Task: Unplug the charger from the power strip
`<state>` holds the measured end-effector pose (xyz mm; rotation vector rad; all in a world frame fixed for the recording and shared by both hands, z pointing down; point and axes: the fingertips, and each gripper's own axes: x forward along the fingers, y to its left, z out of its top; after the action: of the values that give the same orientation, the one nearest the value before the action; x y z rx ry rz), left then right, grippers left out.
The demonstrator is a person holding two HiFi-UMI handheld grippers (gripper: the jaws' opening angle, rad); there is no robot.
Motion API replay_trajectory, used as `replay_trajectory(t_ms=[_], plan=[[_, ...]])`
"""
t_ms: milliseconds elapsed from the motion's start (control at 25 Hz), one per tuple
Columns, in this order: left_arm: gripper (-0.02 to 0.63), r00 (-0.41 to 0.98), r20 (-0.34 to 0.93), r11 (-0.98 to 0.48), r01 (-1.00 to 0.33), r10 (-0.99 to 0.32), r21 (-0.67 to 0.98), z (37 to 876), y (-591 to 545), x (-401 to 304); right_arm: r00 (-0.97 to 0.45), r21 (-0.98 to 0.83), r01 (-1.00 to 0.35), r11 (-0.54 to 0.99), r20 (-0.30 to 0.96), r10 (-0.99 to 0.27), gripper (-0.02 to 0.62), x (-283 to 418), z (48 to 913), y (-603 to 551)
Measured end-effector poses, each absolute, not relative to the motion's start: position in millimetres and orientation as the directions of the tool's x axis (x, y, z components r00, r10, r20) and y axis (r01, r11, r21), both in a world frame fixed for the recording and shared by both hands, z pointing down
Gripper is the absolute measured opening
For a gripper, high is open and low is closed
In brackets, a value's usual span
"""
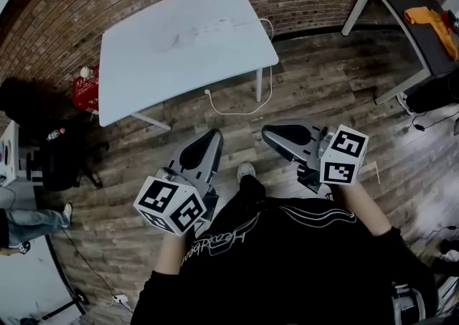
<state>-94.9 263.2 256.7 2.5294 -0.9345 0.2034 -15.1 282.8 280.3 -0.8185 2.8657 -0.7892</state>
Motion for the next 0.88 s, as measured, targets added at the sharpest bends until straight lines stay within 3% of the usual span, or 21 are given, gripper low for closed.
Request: replay_trajectory(t_ms=[440, 880], plan=[[0.006, 0.763, 0.348, -0.674, -0.645, -0.545, 0.361, 287, 129, -134, -0.851, -0.564, -0.493, 0.662, 0.157, -0.501, -0.003, -52, 321, 163], [0.006, 0.718, 0.365, -0.638, -0.695, -0.592, 0.332, 304, 37, -142, -0.806, -0.503, -0.569, 0.651, 0.185, -0.562, -0.003, -26, 319, 73]])
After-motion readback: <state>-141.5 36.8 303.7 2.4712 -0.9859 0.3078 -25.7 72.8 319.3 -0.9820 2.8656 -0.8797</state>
